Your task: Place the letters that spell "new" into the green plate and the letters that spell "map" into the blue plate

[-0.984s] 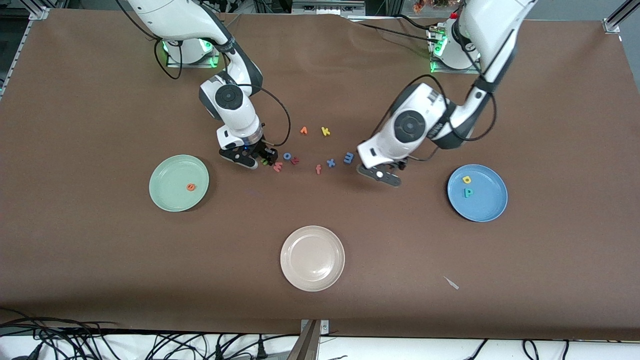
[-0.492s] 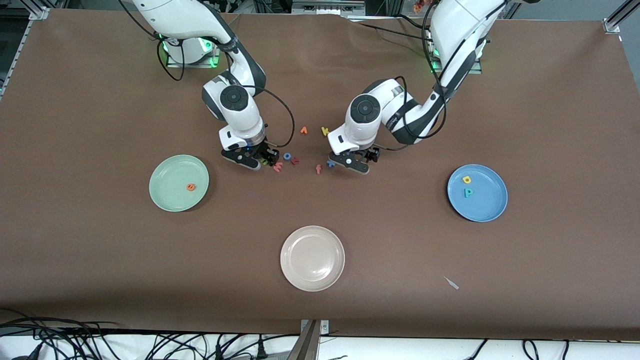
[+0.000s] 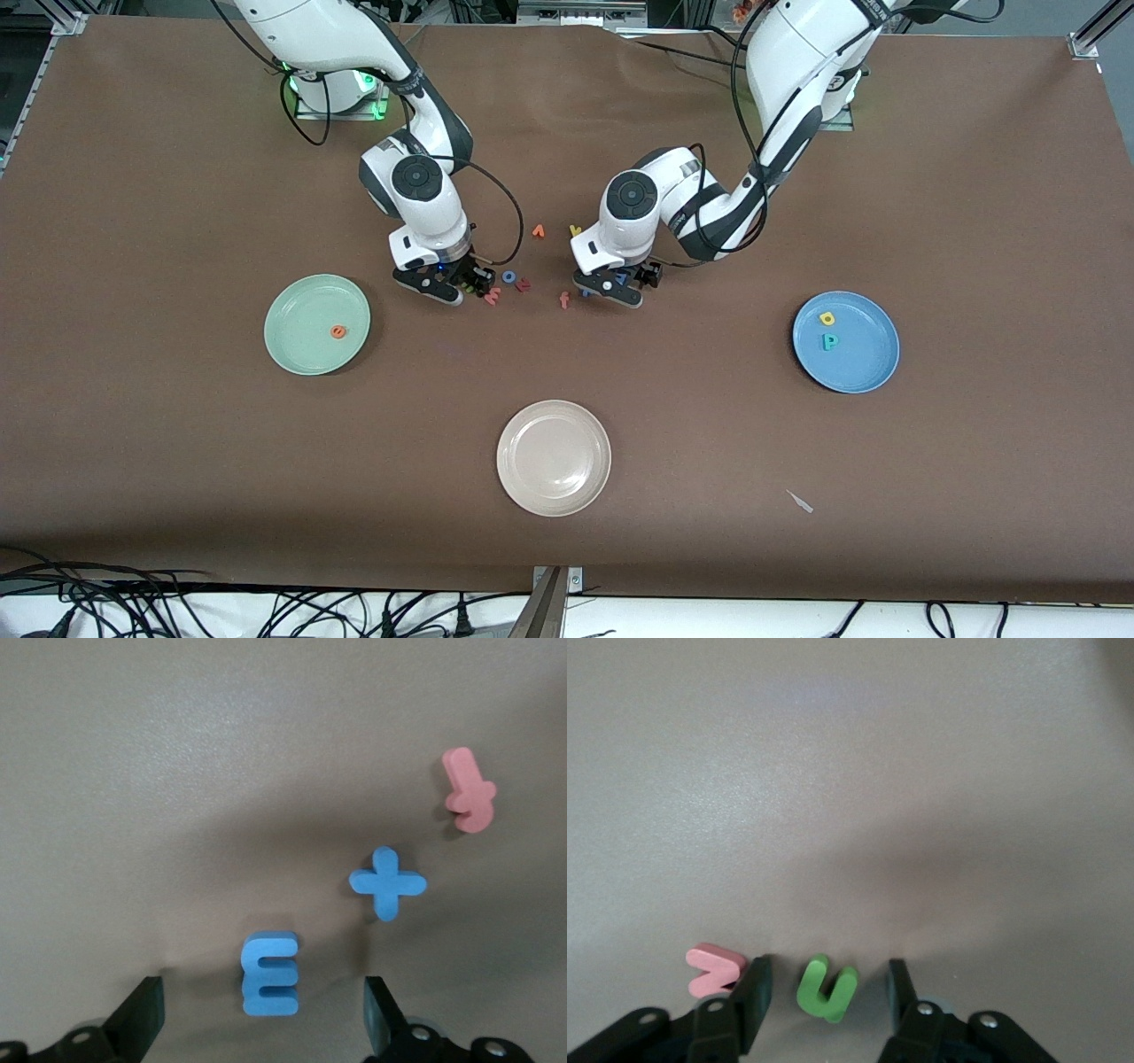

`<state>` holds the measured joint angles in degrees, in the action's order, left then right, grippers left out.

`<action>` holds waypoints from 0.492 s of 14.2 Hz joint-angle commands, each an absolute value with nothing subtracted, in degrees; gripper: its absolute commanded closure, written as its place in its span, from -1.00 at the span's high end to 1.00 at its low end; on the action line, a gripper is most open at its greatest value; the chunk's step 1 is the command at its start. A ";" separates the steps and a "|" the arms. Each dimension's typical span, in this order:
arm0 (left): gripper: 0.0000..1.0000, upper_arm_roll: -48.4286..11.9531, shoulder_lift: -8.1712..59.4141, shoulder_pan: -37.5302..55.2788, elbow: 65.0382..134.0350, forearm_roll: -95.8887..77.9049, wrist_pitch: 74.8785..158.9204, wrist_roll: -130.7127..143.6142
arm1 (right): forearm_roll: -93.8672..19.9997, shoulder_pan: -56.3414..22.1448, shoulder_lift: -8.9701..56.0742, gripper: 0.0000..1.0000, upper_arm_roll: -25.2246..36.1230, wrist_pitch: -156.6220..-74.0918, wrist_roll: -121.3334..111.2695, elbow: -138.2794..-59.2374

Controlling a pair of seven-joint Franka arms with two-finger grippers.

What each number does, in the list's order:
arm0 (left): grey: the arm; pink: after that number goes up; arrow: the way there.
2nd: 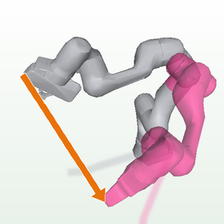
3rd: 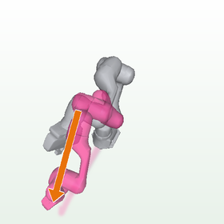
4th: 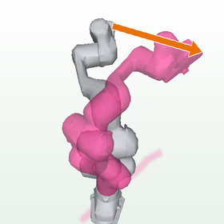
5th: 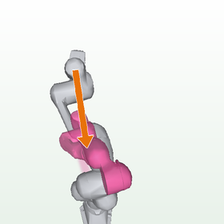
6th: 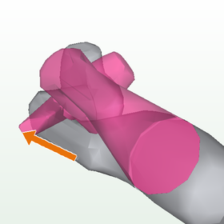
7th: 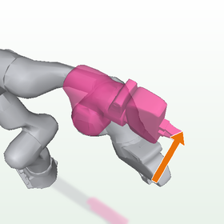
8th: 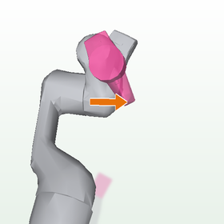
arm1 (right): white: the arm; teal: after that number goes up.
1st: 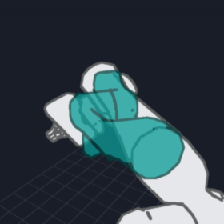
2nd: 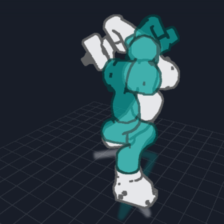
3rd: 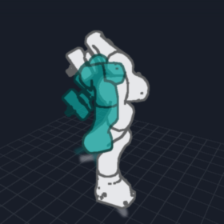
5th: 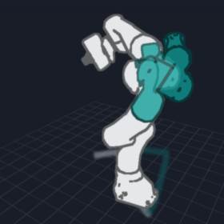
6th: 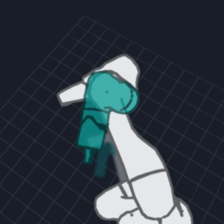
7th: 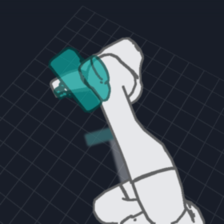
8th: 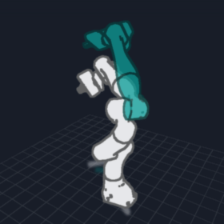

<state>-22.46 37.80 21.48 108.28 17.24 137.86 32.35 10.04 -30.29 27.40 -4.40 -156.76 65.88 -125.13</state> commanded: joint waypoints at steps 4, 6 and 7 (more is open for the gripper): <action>-0.38 -21.80 38.94 22.94 106.88 20.04 137.20 35.68 | 11.34 -31.11 28.39 -0.13 -3.95 -156.53 67.67 -124.37; -0.57 -21.71 38.94 22.85 106.88 20.04 137.20 35.68 | 11.34 -31.03 28.48 -0.23 -3.87 -156.53 67.68 -124.37; -0.70 -21.62 38.94 22.68 106.88 20.04 137.20 35.68 | 11.34 -31.03 28.48 -0.29 -3.87 -156.53 67.68 -124.37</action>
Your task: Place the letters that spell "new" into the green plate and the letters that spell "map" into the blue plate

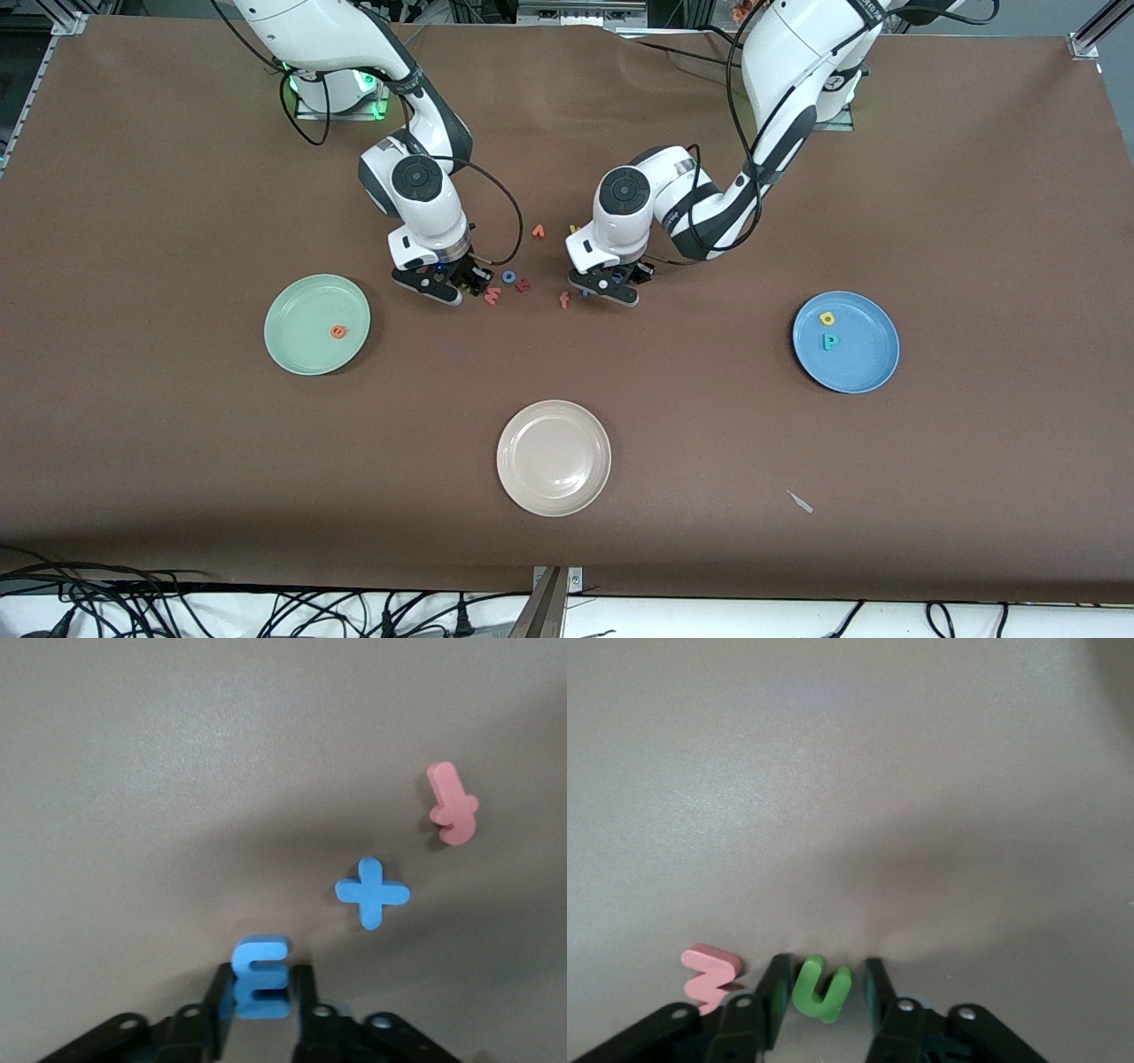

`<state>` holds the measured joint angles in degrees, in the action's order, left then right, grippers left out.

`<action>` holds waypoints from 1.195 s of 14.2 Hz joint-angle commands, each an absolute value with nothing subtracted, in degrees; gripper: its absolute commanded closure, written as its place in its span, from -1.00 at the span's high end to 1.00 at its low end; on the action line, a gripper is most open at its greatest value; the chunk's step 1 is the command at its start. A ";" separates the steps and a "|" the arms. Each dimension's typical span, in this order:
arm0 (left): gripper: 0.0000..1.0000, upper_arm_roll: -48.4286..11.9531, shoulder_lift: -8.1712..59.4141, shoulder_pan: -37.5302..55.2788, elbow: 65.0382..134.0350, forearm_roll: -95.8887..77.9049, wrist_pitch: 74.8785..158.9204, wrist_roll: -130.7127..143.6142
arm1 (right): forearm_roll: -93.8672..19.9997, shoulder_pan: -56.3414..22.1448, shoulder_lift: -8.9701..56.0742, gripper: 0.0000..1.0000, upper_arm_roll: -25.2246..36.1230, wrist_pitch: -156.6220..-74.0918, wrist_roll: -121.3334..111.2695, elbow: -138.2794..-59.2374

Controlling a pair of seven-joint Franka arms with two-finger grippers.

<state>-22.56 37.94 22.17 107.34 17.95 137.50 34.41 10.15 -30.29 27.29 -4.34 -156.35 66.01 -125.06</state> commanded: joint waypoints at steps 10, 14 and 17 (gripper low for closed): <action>-1.00 -24.70 35.95 7.58 91.85 13.80 102.78 13.84 | 11.95 -30.76 25.41 -0.74 -1.41 -150.24 61.19 -122.88; -1.00 -24.17 36.04 -4.63 91.05 17.21 96.68 -6.45 | 11.87 -30.67 22.34 -0.74 1.13 -137.49 50.75 -118.40; -1.00 -23.82 38.13 -12.20 89.74 21.08 96.94 -17.28 | 11.34 -30.59 19.34 -0.74 6.75 -131.85 35.56 -117.25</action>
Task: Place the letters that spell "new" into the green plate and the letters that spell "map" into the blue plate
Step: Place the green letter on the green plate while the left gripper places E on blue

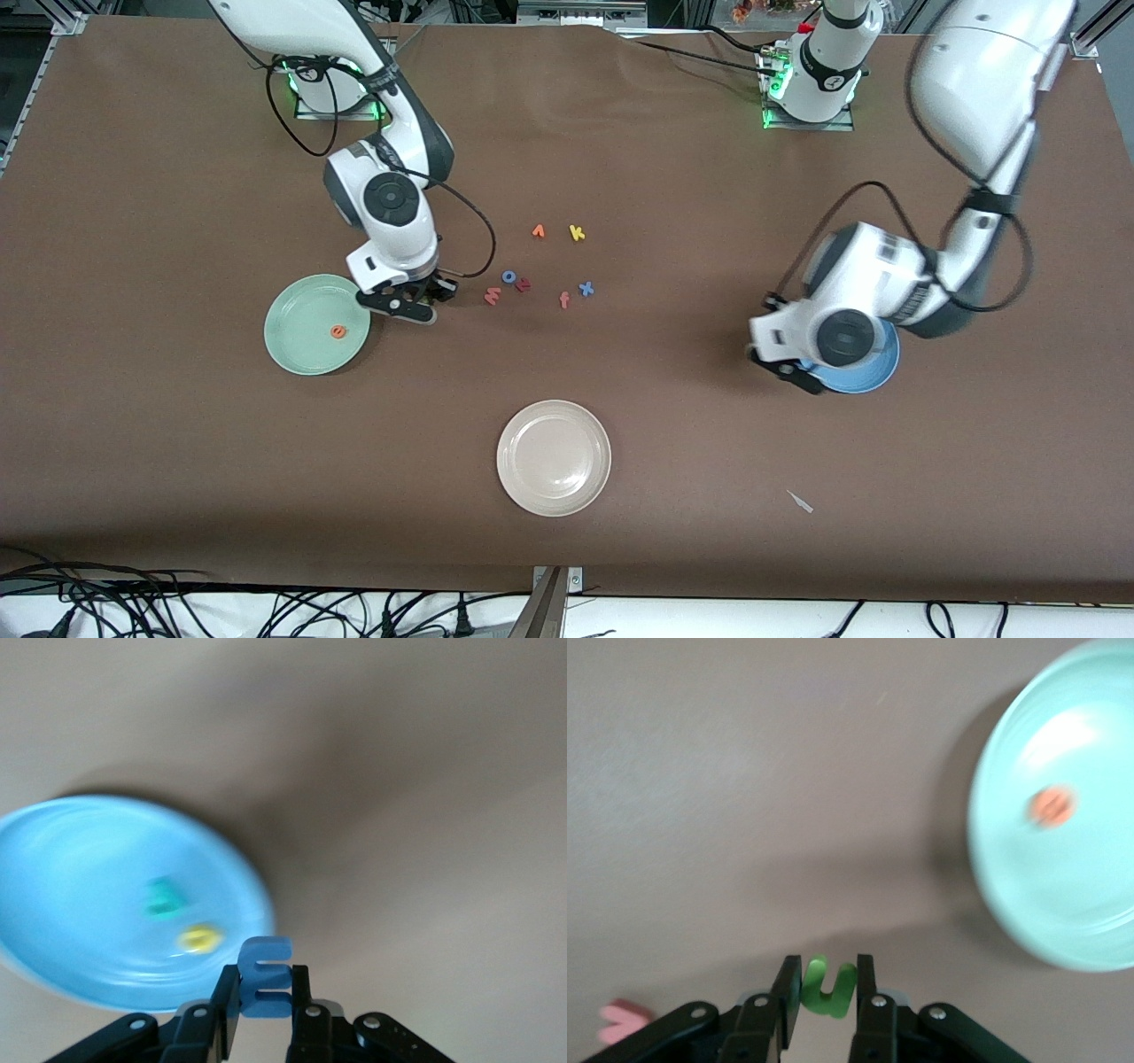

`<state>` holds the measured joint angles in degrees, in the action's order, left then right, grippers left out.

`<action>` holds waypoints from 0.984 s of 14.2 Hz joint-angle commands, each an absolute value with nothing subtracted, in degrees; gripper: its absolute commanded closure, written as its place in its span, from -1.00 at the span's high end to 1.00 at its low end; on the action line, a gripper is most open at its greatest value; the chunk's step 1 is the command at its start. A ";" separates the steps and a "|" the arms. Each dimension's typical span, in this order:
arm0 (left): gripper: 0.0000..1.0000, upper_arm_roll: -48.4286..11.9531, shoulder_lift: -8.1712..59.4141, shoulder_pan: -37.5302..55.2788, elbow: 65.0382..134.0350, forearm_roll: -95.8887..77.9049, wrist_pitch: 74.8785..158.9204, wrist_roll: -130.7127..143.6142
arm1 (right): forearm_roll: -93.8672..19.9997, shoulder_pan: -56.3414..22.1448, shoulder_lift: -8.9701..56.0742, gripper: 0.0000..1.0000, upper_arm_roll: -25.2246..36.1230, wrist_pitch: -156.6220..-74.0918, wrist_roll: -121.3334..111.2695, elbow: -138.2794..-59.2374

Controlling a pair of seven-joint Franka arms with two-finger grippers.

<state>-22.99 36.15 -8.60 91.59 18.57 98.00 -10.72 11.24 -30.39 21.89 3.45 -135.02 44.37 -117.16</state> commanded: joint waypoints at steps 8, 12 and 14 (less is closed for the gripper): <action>1.00 -23.82 40.70 -15.73 84.66 21.36 95.03 -17.32 | 5.72 -30.41 17.93 -0.17 17.05 -139.20 14.59 -123.65; 1.00 -23.91 39.91 -15.99 77.88 20.74 86.15 -11.62 | 4.58 -30.41 17.67 0.24 16.79 -139.57 15.47 -124.01; 1.00 -23.91 38.94 -16.43 77.52 20.74 85.78 -8.01 | 3.34 -30.50 17.49 0.27 16.35 -139.40 16.25 -124.01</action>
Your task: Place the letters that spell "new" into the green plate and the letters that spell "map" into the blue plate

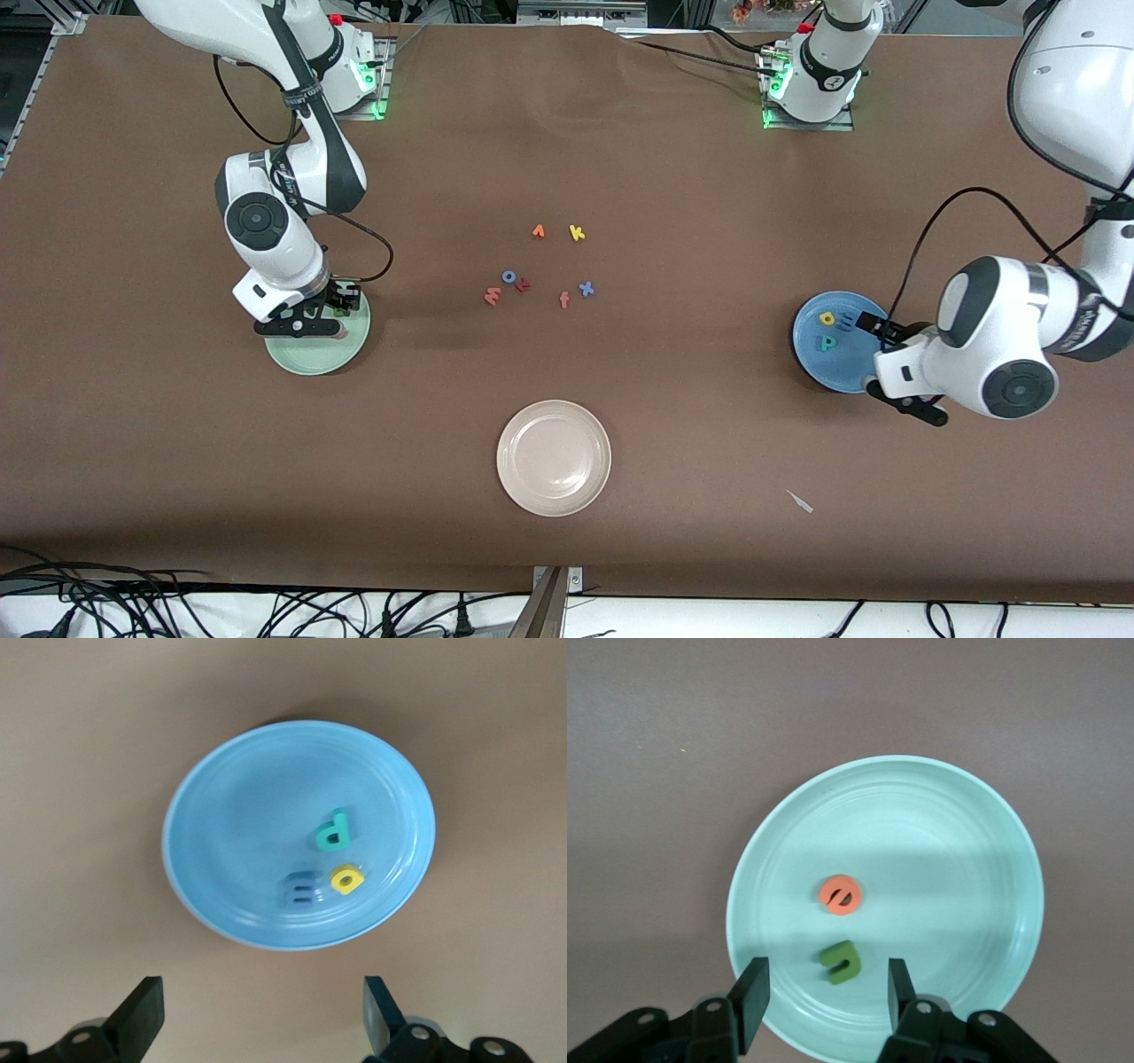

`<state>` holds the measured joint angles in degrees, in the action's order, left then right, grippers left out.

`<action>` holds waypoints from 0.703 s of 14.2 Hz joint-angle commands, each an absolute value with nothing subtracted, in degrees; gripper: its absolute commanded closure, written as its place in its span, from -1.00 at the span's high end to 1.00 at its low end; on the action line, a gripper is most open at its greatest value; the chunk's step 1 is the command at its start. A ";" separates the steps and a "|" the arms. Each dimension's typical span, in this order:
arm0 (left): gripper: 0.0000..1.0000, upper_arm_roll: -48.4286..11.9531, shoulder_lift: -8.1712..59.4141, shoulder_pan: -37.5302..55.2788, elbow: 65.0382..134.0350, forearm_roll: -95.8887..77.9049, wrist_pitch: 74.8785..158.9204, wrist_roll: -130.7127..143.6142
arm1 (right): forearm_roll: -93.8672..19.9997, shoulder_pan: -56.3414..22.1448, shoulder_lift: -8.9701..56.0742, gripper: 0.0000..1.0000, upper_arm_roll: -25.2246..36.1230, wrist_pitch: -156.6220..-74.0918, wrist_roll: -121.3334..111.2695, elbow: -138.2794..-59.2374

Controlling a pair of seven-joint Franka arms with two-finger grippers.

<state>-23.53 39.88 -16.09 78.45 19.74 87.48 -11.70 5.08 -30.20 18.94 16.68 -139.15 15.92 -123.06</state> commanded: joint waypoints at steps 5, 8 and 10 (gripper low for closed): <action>1.00 -15.85 25.88 -15.22 86.10 15.22 87.71 -5.54 | 3.16 -30.59 17.84 0.32 6.88 -140.01 37.04 -123.23; 1.00 -3.28 15.86 -9.60 93.57 4.78 93.94 -5.45 | 3.25 -31.02 18.98 0.35 2.21 -142.02 48.48 -122.17; 1.00 -2.46 9.96 -8.62 96.49 3.08 96.50 -5.54 | 3.25 -31.11 20.21 0.40 -0.34 -144.39 53.59 -122.17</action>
<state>-4.70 19.04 -10.75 88.49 5.60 92.71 -6.56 4.05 -31.38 19.06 1.51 -142.29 49.19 -122.54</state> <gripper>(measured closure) 0.000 0.313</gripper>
